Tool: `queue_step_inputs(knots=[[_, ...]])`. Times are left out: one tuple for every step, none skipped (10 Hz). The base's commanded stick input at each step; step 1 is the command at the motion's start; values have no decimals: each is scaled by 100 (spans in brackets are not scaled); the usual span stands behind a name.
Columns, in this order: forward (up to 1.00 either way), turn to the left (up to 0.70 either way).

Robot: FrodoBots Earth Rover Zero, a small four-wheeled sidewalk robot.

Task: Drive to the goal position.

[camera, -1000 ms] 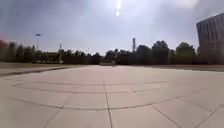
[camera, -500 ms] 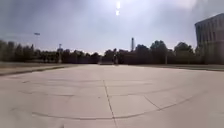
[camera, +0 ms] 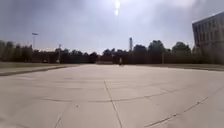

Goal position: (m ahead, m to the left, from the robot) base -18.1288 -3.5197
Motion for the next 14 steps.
queue_step_inputs(knots=[[-100,-1],[-100,-1],[-100,-1],[-100,-1],[-100,-1],[-100,-1],[-100,-1],[-100,-1],[-100,-1],[-100,-1],[-100,-1],[-100,-1],[-100,-1],[-100,-1]])
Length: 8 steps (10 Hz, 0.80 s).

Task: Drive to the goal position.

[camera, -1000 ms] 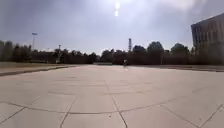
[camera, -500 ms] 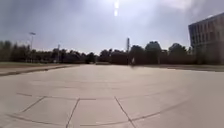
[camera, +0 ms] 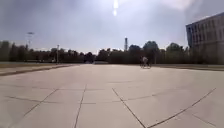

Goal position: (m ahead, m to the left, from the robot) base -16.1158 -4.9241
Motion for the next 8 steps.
queue_step_inputs(knots=[[0,-8],[0,-71],[0,-87],[0,-87],[0,-87],[0,-87],[0,-87],[0,-87]])
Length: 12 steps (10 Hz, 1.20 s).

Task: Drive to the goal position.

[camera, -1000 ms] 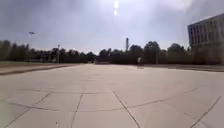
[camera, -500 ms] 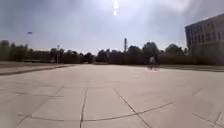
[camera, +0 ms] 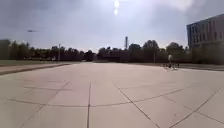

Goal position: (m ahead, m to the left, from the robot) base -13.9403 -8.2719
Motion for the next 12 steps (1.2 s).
queue_step_inputs(knots=[[0,-87],[0,-87],[0,-87],[0,-87],[0,-87],[0,-87],[0,-87],[0,-87],[0,-87],[10,-75],[34,-50],[71,-42]])
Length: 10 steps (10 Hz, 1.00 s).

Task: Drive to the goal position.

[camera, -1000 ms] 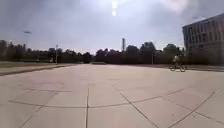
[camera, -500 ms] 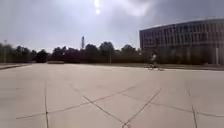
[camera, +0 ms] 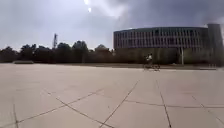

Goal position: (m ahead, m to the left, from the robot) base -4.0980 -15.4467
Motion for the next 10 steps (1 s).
queue_step_inputs(knots=[[100,-36],[100,-36],[100,-36],[100,-36],[100,-36],[100,-36],[100,-36],[100,-36],[100,-36],[100,-36]])
